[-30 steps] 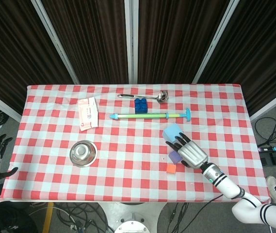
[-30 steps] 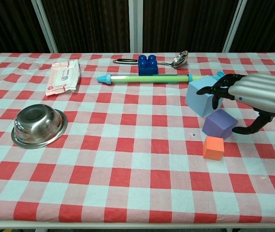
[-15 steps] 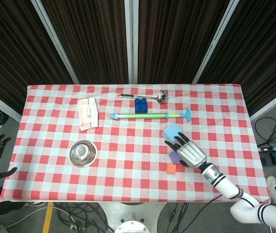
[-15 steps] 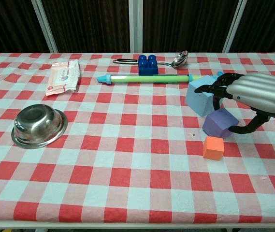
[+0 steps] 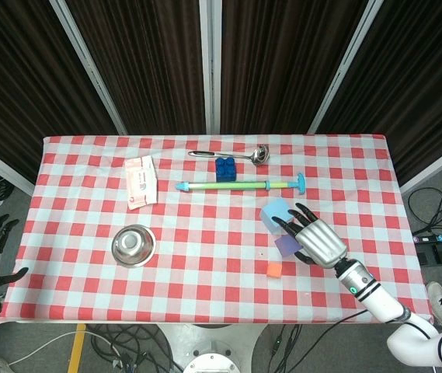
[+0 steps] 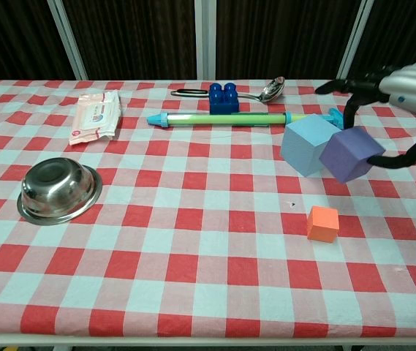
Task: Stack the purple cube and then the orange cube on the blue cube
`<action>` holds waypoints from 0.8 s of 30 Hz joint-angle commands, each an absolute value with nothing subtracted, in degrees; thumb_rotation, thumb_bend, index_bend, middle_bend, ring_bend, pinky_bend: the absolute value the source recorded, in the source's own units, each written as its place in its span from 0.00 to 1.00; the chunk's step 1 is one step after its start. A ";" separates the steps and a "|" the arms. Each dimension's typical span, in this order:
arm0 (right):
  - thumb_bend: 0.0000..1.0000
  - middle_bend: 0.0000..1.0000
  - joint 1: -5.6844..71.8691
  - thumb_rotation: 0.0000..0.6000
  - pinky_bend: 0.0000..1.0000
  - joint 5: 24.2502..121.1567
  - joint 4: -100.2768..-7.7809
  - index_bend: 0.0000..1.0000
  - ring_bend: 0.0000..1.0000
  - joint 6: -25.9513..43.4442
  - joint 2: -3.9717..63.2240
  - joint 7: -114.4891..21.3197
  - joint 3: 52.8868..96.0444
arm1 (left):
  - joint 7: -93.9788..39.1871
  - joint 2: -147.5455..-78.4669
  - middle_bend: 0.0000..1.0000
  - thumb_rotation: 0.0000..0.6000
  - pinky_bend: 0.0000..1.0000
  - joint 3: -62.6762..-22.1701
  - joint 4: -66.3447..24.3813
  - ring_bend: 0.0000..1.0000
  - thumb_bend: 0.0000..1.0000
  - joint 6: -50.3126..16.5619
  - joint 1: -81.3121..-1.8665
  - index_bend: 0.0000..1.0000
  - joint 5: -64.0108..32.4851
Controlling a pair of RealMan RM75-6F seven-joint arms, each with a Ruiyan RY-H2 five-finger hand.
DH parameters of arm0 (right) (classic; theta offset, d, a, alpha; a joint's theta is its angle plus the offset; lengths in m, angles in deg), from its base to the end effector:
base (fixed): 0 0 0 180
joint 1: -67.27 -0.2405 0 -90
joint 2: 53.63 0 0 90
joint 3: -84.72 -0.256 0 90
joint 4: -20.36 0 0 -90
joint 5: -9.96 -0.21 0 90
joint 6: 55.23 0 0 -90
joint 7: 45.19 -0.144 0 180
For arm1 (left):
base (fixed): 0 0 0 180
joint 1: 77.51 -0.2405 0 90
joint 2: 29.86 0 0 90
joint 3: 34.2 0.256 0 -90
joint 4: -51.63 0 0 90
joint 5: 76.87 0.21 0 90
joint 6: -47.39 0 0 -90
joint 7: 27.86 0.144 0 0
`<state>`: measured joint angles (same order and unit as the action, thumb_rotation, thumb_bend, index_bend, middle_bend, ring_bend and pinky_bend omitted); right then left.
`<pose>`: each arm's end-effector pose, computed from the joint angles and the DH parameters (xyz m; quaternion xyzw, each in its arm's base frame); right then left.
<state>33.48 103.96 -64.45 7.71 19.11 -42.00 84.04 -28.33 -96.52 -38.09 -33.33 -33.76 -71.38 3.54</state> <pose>-0.2104 -0.2986 0.0599 0.8072 -0.2558 0.3706 0.3816 -0.3436 0.1933 0.1582 -0.5847 -0.3953 -0.3450 0.6188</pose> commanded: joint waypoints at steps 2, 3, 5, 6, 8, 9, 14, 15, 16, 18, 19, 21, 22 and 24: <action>0.24 0.43 32.69 1.00 0.00 101.92 -68.98 0.00 0.10 8.08 12.20 -43.19 81.19 | -28.19 -96.46 0.19 1.00 0.28 -38.17 -33.80 0.12 0.08 -33.62 -71.24 0.21 3.49; 0.25 0.43 32.11 1.00 0.00 101.92 -69.09 0.00 0.10 7.44 11.04 -43.06 80.82 | -28.12 -96.43 0.19 1.00 0.28 -38.15 -33.92 0.12 0.08 -33.52 -71.17 0.21 3.53; 0.25 0.43 31.06 1.00 0.00 102.41 -68.53 0.00 0.10 6.33 9.67 -43.60 80.50 | -27.89 -96.37 0.19 1.00 0.28 -38.09 -34.07 0.12 0.08 -33.43 -71.07 0.21 3.66; 0.25 0.43 30.25 1.00 0.00 102.71 -67.65 0.00 0.10 5.45 9.13 -44.54 80.31 | -27.69 -96.32 0.19 1.00 0.28 -38.04 -34.19 0.12 0.08 -33.41 -71.04 0.21 3.74; 0.26 0.43 28.72 1.00 0.00 103.45 -65.87 0.00 0.11 3.89 8.84 -47.26 80.16 | -27.53 -96.25 0.19 1.00 0.28 -38.07 -34.37 0.12 0.08 -33.34 -70.97 0.21 3.71; 0.26 0.43 27.60 1.00 0.00 104.06 -64.54 0.00 0.11 2.64 8.83 -49.64 80.27 | -27.50 -96.22 0.19 1.00 0.28 -38.12 -34.50 0.12 0.08 -33.35 -70.95 0.21 3.65; 0.26 0.43 23.62 1.00 0.00 108.01 -58.52 0.00 0.11 0.24 10.49 -56.69 81.25 | -27.06 -96.36 0.19 1.00 0.28 -38.26 -34.59 0.12 0.08 -33.07 -70.76 0.21 3.29; 0.26 0.43 22.92 1.00 0.00 108.86 -57.06 0.00 0.11 0.22 11.21 -57.95 81.51 | -26.98 -96.35 0.19 1.00 0.28 -38.26 -34.54 0.12 0.08 -32.92 -70.71 0.21 3.18; 0.25 0.43 22.43 1.00 0.00 109.35 -56.04 0.00 0.11 0.13 11.71 -58.82 81.72 | -26.96 -96.35 0.19 1.00 0.28 -38.28 -34.49 0.12 0.08 -32.80 -70.67 0.21 3.08; 0.25 0.43 21.42 1.00 0.00 110.11 -53.92 0.00 0.11 -0.29 12.80 -60.54 82.22 | -26.93 -96.37 0.19 1.00 0.28 -38.36 -34.30 0.12 0.08 -32.54 -70.58 0.21 2.78; 0.25 0.43 21.02 1.00 0.00 110.40 -53.11 0.00 0.11 -0.48 13.22 -61.21 82.45 | -26.95 -96.39 0.19 1.00 0.28 -38.43 -34.23 0.12 0.08 -32.48 -70.54 0.21 2.66; 0.25 0.43 20.17 1.00 0.00 111.04 -51.30 0.00 0.11 -0.93 14.19 -62.83 83.13 | -27.01 -96.50 0.19 1.00 0.28 -38.58 -33.99 0.12 0.08 -32.33 -70.45 0.21 2.39; 0.25 0.43 19.79 1.00 0.01 111.29 -50.53 0.00 0.11 -1.24 14.58 -63.39 83.44 | -27.02 -96.55 0.19 1.00 0.28 -38.63 -33.90 0.12 0.08 -32.25 -70.40 0.21 2.29; 0.25 0.43 19.02 1.00 0.01 111.78 -48.79 0.00 0.11 -1.69 15.56 -64.34 84.05 | -27.06 -96.70 0.19 1.00 0.28 -38.73 -33.61 0.12 0.08 -32.07 -70.30 0.21 2.09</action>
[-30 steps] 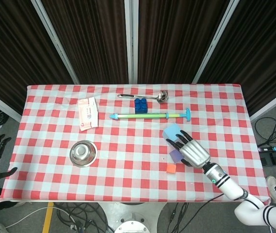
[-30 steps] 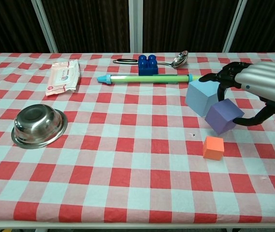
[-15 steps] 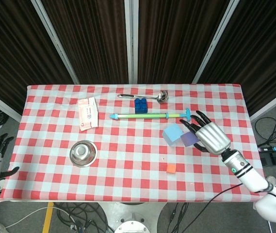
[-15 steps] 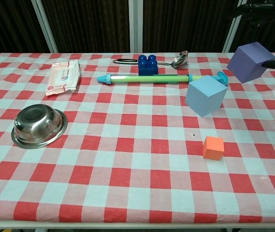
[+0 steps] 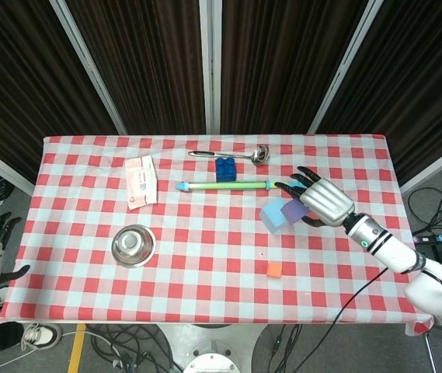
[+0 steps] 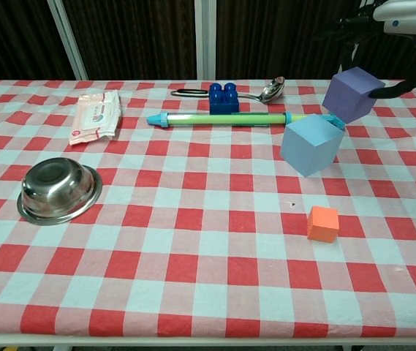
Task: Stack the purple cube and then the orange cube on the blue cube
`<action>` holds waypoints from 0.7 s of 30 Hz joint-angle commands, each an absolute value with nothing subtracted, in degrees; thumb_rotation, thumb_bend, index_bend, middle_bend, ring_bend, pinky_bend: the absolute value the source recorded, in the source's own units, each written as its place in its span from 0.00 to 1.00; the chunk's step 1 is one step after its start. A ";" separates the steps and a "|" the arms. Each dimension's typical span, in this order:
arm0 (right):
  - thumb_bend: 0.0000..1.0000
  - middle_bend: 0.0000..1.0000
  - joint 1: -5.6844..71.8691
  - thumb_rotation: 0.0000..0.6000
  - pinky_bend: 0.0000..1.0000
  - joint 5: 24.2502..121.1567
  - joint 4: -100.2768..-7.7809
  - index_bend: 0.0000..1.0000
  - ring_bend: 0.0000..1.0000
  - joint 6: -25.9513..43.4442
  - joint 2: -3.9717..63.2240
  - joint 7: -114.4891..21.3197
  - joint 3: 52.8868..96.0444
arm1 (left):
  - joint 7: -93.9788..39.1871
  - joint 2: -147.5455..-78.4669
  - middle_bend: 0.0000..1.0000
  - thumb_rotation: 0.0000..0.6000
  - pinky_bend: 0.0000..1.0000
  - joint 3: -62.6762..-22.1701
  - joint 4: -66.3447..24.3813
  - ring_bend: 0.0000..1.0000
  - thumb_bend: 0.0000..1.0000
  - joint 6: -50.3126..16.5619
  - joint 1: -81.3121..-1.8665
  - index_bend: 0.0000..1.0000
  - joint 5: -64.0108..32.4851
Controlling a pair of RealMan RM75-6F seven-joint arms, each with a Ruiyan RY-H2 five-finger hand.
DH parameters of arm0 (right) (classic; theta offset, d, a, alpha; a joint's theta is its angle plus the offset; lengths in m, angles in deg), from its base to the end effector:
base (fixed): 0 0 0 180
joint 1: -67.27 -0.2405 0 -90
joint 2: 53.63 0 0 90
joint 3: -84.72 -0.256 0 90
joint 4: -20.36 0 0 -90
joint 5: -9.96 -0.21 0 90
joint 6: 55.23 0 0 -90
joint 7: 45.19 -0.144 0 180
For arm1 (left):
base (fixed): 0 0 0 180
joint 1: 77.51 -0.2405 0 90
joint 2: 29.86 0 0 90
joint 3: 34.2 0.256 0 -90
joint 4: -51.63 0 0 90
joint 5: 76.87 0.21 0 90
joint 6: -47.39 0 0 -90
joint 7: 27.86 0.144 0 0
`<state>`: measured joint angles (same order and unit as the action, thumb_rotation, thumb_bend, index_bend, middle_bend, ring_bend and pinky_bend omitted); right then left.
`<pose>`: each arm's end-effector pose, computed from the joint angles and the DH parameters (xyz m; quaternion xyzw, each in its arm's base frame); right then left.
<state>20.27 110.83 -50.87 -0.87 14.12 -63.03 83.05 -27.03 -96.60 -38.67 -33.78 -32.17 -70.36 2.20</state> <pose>-0.1908 -0.3852 0.1044 0.8436 -0.2179 0.3404 0.3534 -0.3423 0.2010 0.1560 -0.5862 -0.3976 -0.3380 0.6197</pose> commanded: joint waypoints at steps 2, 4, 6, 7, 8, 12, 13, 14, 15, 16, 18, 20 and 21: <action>0.26 0.43 18.56 1.00 0.01 111.94 -47.50 0.00 0.11 -1.70 16.42 -65.15 84.37 | -27.16 -96.87 0.19 1.00 0.28 -38.77 -33.32 0.12 0.08 -31.95 -70.25 0.21 1.92; 0.26 0.43 18.12 1.00 0.01 111.97 -46.12 0.00 0.11 -1.60 17.37 -66.09 84.64 | -27.37 -97.07 0.19 1.00 0.28 -38.83 -32.93 0.12 0.08 -31.78 -70.21 0.21 1.70; 0.26 0.43 17.69 1.00 0.01 111.92 -44.75 0.00 0.11 -1.65 18.24 -66.89 84.91 | -27.53 -97.23 0.19 1.00 0.28 -38.85 -32.53 0.12 0.08 -31.60 -70.17 0.21 1.52; 0.26 0.43 17.52 1.00 0.01 111.90 -44.18 0.00 0.11 -1.71 18.59 -67.18 85.06 | -27.65 -97.27 0.19 1.00 0.28 -38.85 -32.35 0.12 0.08 -31.53 -70.16 0.21 1.47; 0.26 0.43 17.36 1.00 0.01 111.88 -43.65 0.00 0.11 -1.75 18.93 -67.47 85.19 | -27.78 -97.31 0.19 1.00 0.28 -38.86 -32.17 0.12 0.08 -31.44 -70.15 0.21 1.41; 0.26 0.43 16.69 1.00 0.01 111.60 -41.40 0.00 0.11 -1.85 20.51 -68.26 85.60 | -28.56 -97.39 0.19 1.00 0.28 -38.83 -31.31 0.12 0.08 -30.86 -69.97 0.21 1.29; 0.26 0.43 16.53 1.00 0.01 111.49 -40.94 0.00 0.11 -1.91 20.85 -68.38 85.63 | -28.62 -97.39 0.19 1.00 0.28 -38.82 -31.16 0.12 0.08 -30.75 -69.91 0.21 1.32; 0.26 0.43 16.41 1.00 0.01 111.34 -40.50 0.00 0.11 -1.98 21.17 -68.46 85.68 | -28.67 -97.39 0.19 1.00 0.28 -38.81 -31.04 0.12 0.08 -30.71 -69.85 0.21 1.39; 0.26 0.43 16.28 1.00 0.01 111.15 -39.99 0.00 0.11 -2.01 21.56 -68.54 85.71 | -28.78 -97.39 0.19 1.00 0.28 -38.82 -30.92 0.12 0.08 -30.68 -69.80 0.21 1.45; 0.26 0.43 16.19 1.00 0.01 111.04 -39.70 0.00 0.11 -1.99 21.83 -68.58 85.74 | -28.90 -97.35 0.19 1.00 0.28 -38.83 -30.84 0.12 0.08 -30.66 -69.78 0.21 1.47; 0.26 0.43 16.00 1.00 0.01 110.87 -39.18 0.00 0.11 -1.91 22.30 -68.55 85.87 | -29.27 -97.30 0.19 1.00 0.28 -38.87 -30.65 0.12 0.08 -30.62 -69.77 0.21 1.45; 0.26 0.43 15.81 1.00 0.01 110.70 -39.01 0.00 0.11 -1.99 22.56 -68.43 85.99 | -29.52 -97.30 0.19 1.00 0.28 -38.88 -30.44 0.12 0.08 -30.54 -69.74 0.21 1.43; 0.27 0.43 15.72 1.00 0.01 110.57 -39.00 0.00 0.11 -2.05 22.70 -68.36 86.08 | -29.68 -97.32 0.19 1.00 0.28 -38.88 -30.30 0.12 0.08 -30.47 -69.71 0.21 1.42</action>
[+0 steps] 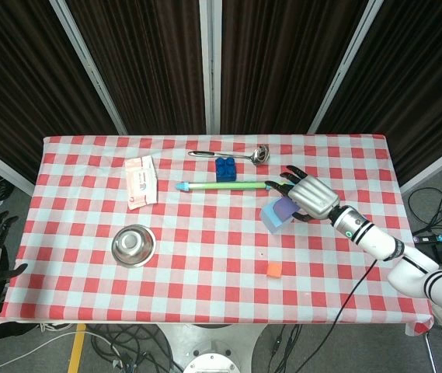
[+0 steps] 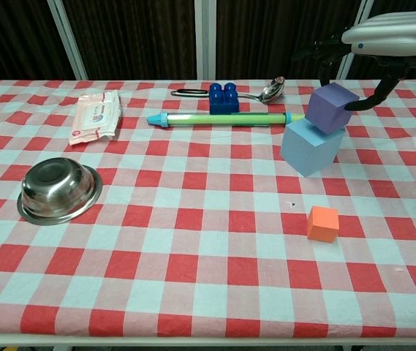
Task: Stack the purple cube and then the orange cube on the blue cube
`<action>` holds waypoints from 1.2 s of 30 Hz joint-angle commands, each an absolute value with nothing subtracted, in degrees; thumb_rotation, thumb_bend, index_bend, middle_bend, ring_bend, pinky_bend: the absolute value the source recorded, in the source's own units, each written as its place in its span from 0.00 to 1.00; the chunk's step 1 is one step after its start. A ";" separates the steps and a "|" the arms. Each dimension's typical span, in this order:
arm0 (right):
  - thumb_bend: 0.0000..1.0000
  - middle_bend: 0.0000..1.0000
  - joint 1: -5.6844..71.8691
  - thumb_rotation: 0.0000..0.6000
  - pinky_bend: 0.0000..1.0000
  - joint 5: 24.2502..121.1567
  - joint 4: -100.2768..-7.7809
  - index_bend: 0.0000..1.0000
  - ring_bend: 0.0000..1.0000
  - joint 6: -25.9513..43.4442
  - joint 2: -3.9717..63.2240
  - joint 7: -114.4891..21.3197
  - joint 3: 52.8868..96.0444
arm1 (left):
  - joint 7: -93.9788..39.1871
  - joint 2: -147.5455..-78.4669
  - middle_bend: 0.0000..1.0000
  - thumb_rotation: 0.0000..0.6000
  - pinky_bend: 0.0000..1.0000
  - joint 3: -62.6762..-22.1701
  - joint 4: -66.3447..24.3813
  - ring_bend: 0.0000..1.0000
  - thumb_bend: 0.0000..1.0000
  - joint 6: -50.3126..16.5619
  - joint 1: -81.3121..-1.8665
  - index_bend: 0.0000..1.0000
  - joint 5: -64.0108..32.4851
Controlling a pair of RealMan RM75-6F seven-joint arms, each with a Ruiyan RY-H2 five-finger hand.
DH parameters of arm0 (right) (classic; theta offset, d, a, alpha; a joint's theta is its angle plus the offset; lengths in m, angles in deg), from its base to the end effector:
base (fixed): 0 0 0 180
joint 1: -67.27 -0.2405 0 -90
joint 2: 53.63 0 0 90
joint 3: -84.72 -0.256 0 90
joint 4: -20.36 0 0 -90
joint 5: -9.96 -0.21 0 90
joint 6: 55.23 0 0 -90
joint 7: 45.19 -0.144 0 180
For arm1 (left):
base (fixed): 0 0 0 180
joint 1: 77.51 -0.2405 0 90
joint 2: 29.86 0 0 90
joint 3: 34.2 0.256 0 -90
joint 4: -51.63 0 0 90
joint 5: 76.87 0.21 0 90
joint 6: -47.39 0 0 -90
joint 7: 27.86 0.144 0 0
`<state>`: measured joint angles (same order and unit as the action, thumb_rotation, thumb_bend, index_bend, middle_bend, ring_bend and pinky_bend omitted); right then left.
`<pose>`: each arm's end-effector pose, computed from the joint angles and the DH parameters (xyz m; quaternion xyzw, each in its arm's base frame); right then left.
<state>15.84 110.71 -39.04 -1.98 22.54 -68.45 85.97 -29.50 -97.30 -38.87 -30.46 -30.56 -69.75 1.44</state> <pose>-0.1909 -0.4119 0.0728 0.8515 -0.2218 0.3290 0.3429 -0.3535 0.2061 0.1574 -0.5833 -0.4040 -0.3329 0.6211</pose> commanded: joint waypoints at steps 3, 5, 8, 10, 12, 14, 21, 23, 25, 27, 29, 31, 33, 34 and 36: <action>0.27 0.43 15.56 1.00 0.01 110.21 -38.96 0.00 0.11 -2.25 22.94 -67.97 86.29 | -30.06 -97.43 0.19 1.00 0.28 -38.82 -30.01 0.12 0.08 -30.30 -69.66 0.21 1.47; 0.27 0.43 15.47 1.00 0.01 109.85 -38.92 0.00 0.11 -2.51 23.05 -67.61 86.33 | -30.24 -97.45 0.19 1.00 0.28 -38.77 -29.86 0.12 0.08 -30.22 -69.66 0.21 1.49; 0.27 0.43 15.44 1.00 0.01 109.13 -38.87 0.00 0.11 -3.06 23.27 -67.08 86.47 | -30.63 -97.44 0.19 1.00 0.28 -38.72 -29.55 0.12 0.08 -30.19 -69.71 0.21 1.47; 0.27 0.43 15.42 1.00 0.01 108.68 -38.74 0.00 0.11 -3.33 23.45 -66.83 86.45 | -30.84 -97.42 0.19 1.00 0.28 -38.69 -29.39 0.12 0.08 -30.14 -69.73 0.21 1.47; 0.28 0.43 15.40 1.00 0.01 108.24 -38.64 0.00 0.11 -3.49 23.67 -66.52 86.40 | -31.01 -97.38 0.19 1.00 0.28 -38.66 -29.23 0.12 0.08 -30.07 -69.73 0.21 1.49; 0.28 0.44 15.38 1.00 0.01 108.00 -38.62 0.00 0.11 -3.53 23.80 -66.15 86.39 | -31.12 -97.36 0.19 1.00 0.28 -38.67 -29.14 0.12 0.08 -29.97 -69.68 0.21 1.47; 0.28 0.44 15.12 1.00 0.01 106.88 -39.16 0.00 0.11 -4.27 23.95 -65.70 86.34 | -31.70 -97.26 0.19 1.00 0.28 -38.65 -28.74 0.12 0.08 -29.73 -69.58 0.21 1.54; 0.28 0.44 15.05 1.00 0.01 106.69 -39.36 0.00 0.11 -4.45 23.97 -65.61 86.37 | -31.80 -97.21 0.19 1.00 0.28 -38.67 -28.72 0.12 0.08 -29.80 -69.56 0.21 1.64; 0.28 0.44 14.97 1.00 0.01 106.44 -39.71 0.00 0.11 -4.52 23.99 -65.38 86.28 | -31.89 -97.10 0.19 1.00 0.28 -38.69 -28.67 0.12 0.08 -29.89 -69.55 0.21 1.72; 0.28 0.44 14.90 1.00 0.01 106.24 -40.20 0.00 0.11 -4.51 23.96 -64.93 86.17 | -32.10 -96.97 0.19 1.00 0.28 -38.72 -28.62 0.12 0.08 -29.92 -69.56 0.21 1.73; 0.28 0.44 14.87 1.00 0.01 105.97 -40.74 0.00 0.11 -4.50 23.90 -64.48 86.01 | -32.28 -96.88 0.19 1.00 0.28 -38.72 -28.53 0.12 0.08 -29.88 -69.59 0.21 1.70; 0.28 0.44 14.91 1.00 0.01 105.32 -41.50 0.00 0.11 -4.85 23.80 -64.02 85.79 | -32.55 -96.80 0.19 1.00 0.28 -38.67 -28.44 0.12 0.08 -29.84 -69.62 0.21 1.74; 0.28 0.44 15.02 1.00 0.01 104.46 -42.16 0.00 0.11 -5.48 23.72 -62.94 85.54 | -32.77 -96.75 0.19 1.00 0.28 -38.66 -28.40 0.12 0.08 -29.85 -69.60 0.21 1.83; 0.28 0.44 15.09 1.00 0.01 104.08 -42.40 0.00 0.11 -5.72 23.71 -62.28 85.44 | -32.81 -96.73 0.19 1.00 0.28 -38.71 -28.45 0.12 0.08 -29.81 -69.56 0.21 1.80; 0.28 0.44 15.33 1.00 0.01 103.28 -43.12 0.00 0.11 -6.15 23.66 -60.97 85.25 | -33.00 -96.65 0.19 1.00 0.28 -38.72 -28.49 0.12 0.08 -29.84 -69.57 0.21 1.81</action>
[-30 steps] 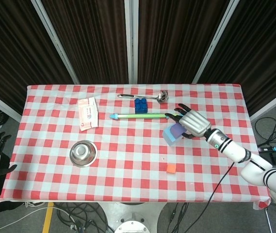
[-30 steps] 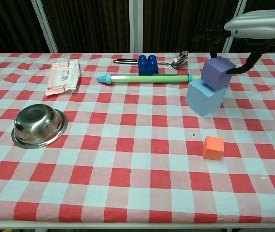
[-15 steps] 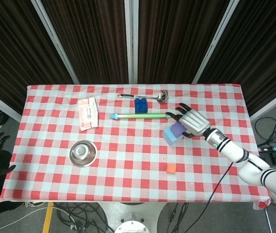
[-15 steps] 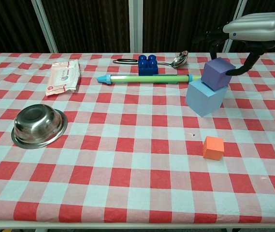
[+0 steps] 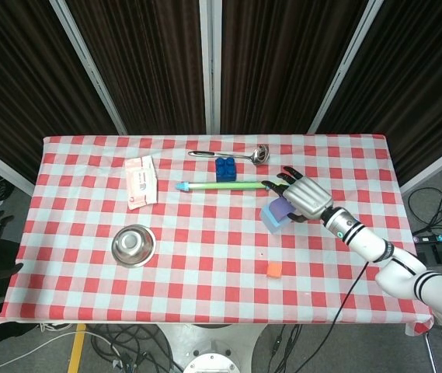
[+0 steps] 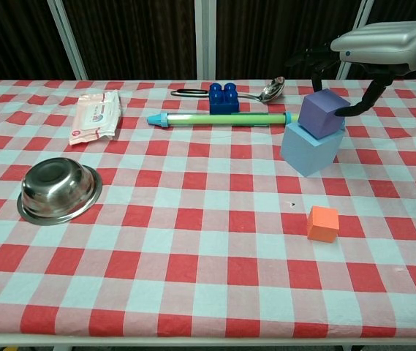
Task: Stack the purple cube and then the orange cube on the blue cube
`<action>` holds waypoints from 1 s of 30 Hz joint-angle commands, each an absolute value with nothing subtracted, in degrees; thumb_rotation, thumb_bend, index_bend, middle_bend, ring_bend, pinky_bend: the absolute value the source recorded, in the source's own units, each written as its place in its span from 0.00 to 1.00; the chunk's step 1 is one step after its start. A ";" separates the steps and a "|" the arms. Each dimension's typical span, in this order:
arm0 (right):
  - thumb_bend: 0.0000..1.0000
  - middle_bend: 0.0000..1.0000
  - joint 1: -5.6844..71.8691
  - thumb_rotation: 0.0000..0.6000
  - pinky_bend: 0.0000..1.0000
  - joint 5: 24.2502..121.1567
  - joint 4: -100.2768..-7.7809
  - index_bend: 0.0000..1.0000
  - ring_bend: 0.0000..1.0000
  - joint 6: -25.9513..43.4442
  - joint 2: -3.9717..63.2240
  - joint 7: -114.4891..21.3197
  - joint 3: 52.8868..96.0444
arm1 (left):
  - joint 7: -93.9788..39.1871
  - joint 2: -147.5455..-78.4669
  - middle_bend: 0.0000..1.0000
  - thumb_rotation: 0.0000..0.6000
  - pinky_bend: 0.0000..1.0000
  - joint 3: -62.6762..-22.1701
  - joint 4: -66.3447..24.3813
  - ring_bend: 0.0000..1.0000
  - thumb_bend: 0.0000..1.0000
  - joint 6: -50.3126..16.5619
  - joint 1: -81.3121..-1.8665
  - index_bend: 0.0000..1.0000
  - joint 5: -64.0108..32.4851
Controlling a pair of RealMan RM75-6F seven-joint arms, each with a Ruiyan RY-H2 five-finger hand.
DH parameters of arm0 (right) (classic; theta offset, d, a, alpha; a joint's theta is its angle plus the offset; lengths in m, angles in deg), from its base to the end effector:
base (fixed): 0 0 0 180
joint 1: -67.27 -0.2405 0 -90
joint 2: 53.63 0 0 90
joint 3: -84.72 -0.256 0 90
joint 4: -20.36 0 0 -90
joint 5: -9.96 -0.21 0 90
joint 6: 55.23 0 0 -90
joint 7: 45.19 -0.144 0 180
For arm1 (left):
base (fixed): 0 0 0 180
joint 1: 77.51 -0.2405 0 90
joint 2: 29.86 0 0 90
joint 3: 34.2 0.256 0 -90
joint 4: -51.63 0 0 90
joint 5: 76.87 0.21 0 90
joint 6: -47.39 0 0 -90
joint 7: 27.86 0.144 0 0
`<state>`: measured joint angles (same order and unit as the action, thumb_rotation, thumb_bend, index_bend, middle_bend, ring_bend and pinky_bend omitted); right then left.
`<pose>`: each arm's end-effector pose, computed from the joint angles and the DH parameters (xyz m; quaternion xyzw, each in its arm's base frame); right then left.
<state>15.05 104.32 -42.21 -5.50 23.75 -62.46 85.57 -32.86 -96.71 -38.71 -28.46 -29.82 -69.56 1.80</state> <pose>-0.1854 -0.4114 0.0575 0.8448 -0.2406 0.3178 0.3570 -0.3607 0.2075 0.1641 -0.5815 -0.4093 -0.3357 0.6178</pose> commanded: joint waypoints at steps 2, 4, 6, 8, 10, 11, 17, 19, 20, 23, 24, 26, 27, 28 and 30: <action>0.28 0.44 15.50 1.00 0.01 102.66 -43.72 0.00 0.11 -6.36 23.57 -59.90 85.00 | -33.28 -96.58 0.19 1.00 0.28 -38.73 -28.48 0.12 0.08 -29.86 -69.57 0.21 1.87; 0.28 0.44 15.61 1.00 0.01 102.01 -44.42 0.00 0.11 -6.59 23.44 -58.76 84.70 | -33.56 -96.50 0.19 1.00 0.28 -38.69 -28.38 0.12 0.08 -29.85 -69.60 0.21 1.92; 0.28 0.44 15.65 1.00 0.01 101.42 -45.08 0.00 0.11 -6.85 23.31 -57.92 84.39 | -33.86 -96.44 0.19 1.00 0.28 -38.71 -28.22 0.12 0.08 -29.88 -69.64 0.21 1.93; 0.28 0.44 15.66 1.00 0.01 100.93 -45.48 0.00 0.11 -7.08 23.26 -57.25 84.12 | -34.16 -96.39 0.19 1.00 0.28 -38.75 -28.10 0.12 0.08 -29.91 -69.65 0.21 1.94; 0.28 0.44 15.66 1.00 0.01 100.46 -45.90 0.00 0.11 -7.40 23.23 -56.80 83.90 | -34.41 -96.33 0.19 1.00 0.28 -38.76 -27.98 0.12 0.08 -29.97 -69.67 0.21 1.99; 0.27 0.44 15.65 1.00 0.01 100.30 -46.05 0.00 0.11 -7.61 23.21 -56.61 83.87 | -34.53 -96.30 0.19 1.00 0.28 -38.76 -27.92 0.12 0.08 -30.00 -69.68 0.21 2.02; 0.27 0.44 15.58 1.00 0.01 99.74 -46.09 0.00 0.11 -8.48 23.19 -56.08 83.80 | -34.72 -96.32 0.19 1.00 0.28 -38.71 -27.80 0.12 0.08 -29.90 -69.64 0.21 2.11; 0.26 0.44 15.50 1.00 0.01 99.60 -46.05 0.00 0.11 -8.80 23.21 -56.09 83.77 | -34.74 -96.39 0.19 1.00 0.28 -38.69 -27.77 0.12 0.08 -29.81 -69.62 0.21 2.06; 0.24 0.44 15.44 1.00 0.01 99.57 -46.02 0.00 0.11 -8.95 23.21 -56.05 83.76 | -34.74 -96.40 0.19 1.00 0.28 -38.68 -27.76 0.12 0.08 -29.78 -69.61 0.21 2.05; 0.19 0.40 15.16 1.00 0.00 99.38 -46.35 0.00 0.10 -9.92 22.98 -56.47 83.85 | -34.62 -96.42 0.19 1.00 0.28 -38.66 -27.80 0.12 0.08 -29.70 -69.57 0.21 2.05; 0.17 0.39 15.07 1.00 0.00 99.34 -46.41 0.00 0.10 -10.15 22.92 -56.66 83.84 | -34.54 -96.38 0.19 1.00 0.28 -38.66 -27.88 0.12 0.08 -29.65 -69.53 0.21 2.06; 0.13 0.34 14.94 1.00 0.00 99.31 -46.54 0.00 0.07 -10.48 22.87 -57.17 83.86 | -34.41 -96.30 0.19 1.00 0.28 -38.71 -28.03 0.12 0.08 -29.70 -69.47 0.21 2.09; 0.12 0.33 14.85 1.00 0.00 99.38 -46.63 0.00 0.06 -10.57 22.85 -57.47 83.87 | -34.38 -96.25 0.19 1.00 0.28 -38.76 -28.15 0.12 0.08 -29.79 -69.46 0.21 2.11; 0.10 0.31 14.77 1.00 0.00 99.50 -46.68 0.00 0.04 -10.64 22.83 -57.60 83.91 | -34.38 -96.21 0.19 1.00 0.28 -38.80 -28.23 0.12 0.08 -29.86 -69.46 0.21 2.12; 0.08 0.26 14.56 1.00 0.00 99.82 -46.95 0.00 0.02 -10.79 22.67 -57.88 84.03 | -34.39 -96.13 0.19 1.00 0.28 -38.86 -28.36 0.12 0.08 -30.04 -69.47 0.22 2.18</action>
<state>14.63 99.72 -46.86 -10.73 22.74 -57.81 83.98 -34.39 -96.15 -38.85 -28.35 -30.02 -69.47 2.17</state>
